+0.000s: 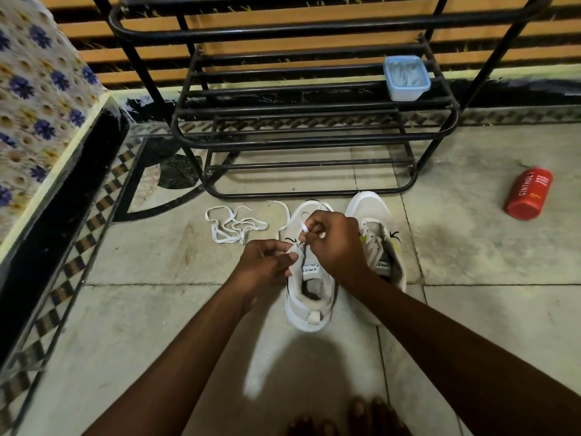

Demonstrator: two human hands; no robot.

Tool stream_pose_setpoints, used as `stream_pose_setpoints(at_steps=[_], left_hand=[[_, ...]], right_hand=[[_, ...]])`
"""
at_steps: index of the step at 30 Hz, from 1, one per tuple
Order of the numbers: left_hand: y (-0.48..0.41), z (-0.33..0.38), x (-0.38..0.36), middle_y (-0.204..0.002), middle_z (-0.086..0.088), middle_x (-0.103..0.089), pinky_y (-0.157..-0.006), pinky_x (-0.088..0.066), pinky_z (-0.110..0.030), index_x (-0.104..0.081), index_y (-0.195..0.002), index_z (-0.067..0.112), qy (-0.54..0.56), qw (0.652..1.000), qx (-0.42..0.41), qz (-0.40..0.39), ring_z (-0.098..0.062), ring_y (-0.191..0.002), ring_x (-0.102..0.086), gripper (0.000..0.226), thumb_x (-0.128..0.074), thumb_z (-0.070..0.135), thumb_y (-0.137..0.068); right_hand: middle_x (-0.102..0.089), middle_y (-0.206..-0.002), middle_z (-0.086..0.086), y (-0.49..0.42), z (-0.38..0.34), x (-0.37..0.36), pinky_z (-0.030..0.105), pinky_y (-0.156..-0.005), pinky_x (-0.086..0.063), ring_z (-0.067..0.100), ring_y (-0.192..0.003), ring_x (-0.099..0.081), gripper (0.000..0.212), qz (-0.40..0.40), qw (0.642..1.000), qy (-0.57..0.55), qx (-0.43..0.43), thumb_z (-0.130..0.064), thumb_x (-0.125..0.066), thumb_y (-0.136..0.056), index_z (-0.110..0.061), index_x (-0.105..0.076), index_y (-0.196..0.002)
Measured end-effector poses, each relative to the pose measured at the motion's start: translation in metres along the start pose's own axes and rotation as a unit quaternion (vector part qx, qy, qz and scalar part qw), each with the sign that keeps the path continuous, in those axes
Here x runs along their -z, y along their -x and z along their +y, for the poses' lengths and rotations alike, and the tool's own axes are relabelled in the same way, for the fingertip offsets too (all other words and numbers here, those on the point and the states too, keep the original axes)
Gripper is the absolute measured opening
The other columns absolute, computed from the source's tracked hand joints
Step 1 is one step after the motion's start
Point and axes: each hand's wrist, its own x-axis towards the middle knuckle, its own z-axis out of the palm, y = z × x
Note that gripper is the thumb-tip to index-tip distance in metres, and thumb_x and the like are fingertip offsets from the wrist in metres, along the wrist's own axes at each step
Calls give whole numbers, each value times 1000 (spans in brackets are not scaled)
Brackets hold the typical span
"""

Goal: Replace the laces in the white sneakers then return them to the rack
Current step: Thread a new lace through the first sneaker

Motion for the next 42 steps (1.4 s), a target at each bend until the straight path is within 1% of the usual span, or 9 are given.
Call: stream_pose_setpoints(at_steps=[6, 13, 22, 24, 27, 31, 35, 40, 42], left_hand=[[0, -3, 1, -94, -19, -68, -88, -55, -44, -72, -107, -4, 5, 1000, -11, -2, -29, -83, -64, 19, -75, 4, -91], [2, -5, -4, -91, -23, -65, -82, -53, -44, -73, -103, -5, -3, 999, -41, 12, -31, -82, -63, 12, -72, 1, -92], [1, -12, -10, -70, 0, -64, -64, -50, -29, -74, -94, 4, -80, 988, -123, 39, -12, -64, -61, 5, -76, 4, -89], [1, -12, -11, -71, -8, -66, -62, -50, -28, -74, -91, 4, -79, 987, -135, 42, -14, -63, -62, 2, -72, 5, -92], [0, -13, -8, -90, -26, -72, -72, -53, -37, -73, -90, 2, -28, 992, -123, 30, -25, -76, -66, 19, -60, 9, -101], [-1, -23, -16, -87, -15, -76, -75, -55, -40, -75, -92, 6, -44, 988, -129, 70, -21, -78, -67, 9, -72, 14, -96], [-6, -25, -24, -79, -9, -73, -76, -51, -40, -72, -85, 9, -15, 988, -109, 106, -21, -74, -64, 9, -79, 14, -89], [-9, -21, -19, -77, -5, -70, -69, -51, -37, -60, -80, 14, -35, 989, -107, 93, -16, -69, -63, 15, -61, 3, -89], [-13, -20, -15, -71, -2, -69, -65, -50, -35, -59, -77, 15, -38, 990, -93, 101, -15, -62, -61, 19, -55, -1, -88]], right_hand=[[-68, -68, -9, 5, 5, 4, 38, -77, -51, 16, -76, -66, 15, -28, 989, 141, -13, -20, -80, -74, -22, -65, -74], [-66, -81, -10, -2, -6, 8, 39, -88, -26, 15, -96, -62, 10, -85, 958, 272, 16, -30, -72, -78, -27, -66, -86], [-62, -77, -10, -1, -2, -4, 35, -70, -6, 13, -91, -62, 12, -68, 942, 329, 19, -32, -66, -73, -29, -61, -83], [-61, -77, -11, -2, -4, -3, 36, -74, -10, 13, -94, -62, 12, -76, 942, 326, 10, -34, -68, -75, -31, -61, -84], [-58, -62, -16, -4, -9, 1, 36, -84, -24, 13, -95, -63, 18, -50, 969, 226, -86, -36, -79, -71, -29, -65, -79], [-69, -71, -11, 1, -13, 3, 34, -82, -29, 17, -93, -65, 18, -23, 976, 181, -119, -36, -84, -69, -28, -72, -80], [-72, -75, -9, 3, -13, 5, 41, -92, -45, 18, -89, -67, 18, -40, 980, 150, -125, -35, -84, -70, -26, -73, -81], [-56, -103, 3, 40, -8, -4, 43, -81, -44, 29, -100, -51, 26, 40, 969, 241, -35, -26, -73, -71, -23, -60, -94], [-54, -104, 9, 50, -4, -7, 45, -83, -44, 32, -99, -51, 29, 29, 978, 203, -47, -12, -70, -71, -17, -56, -96]])
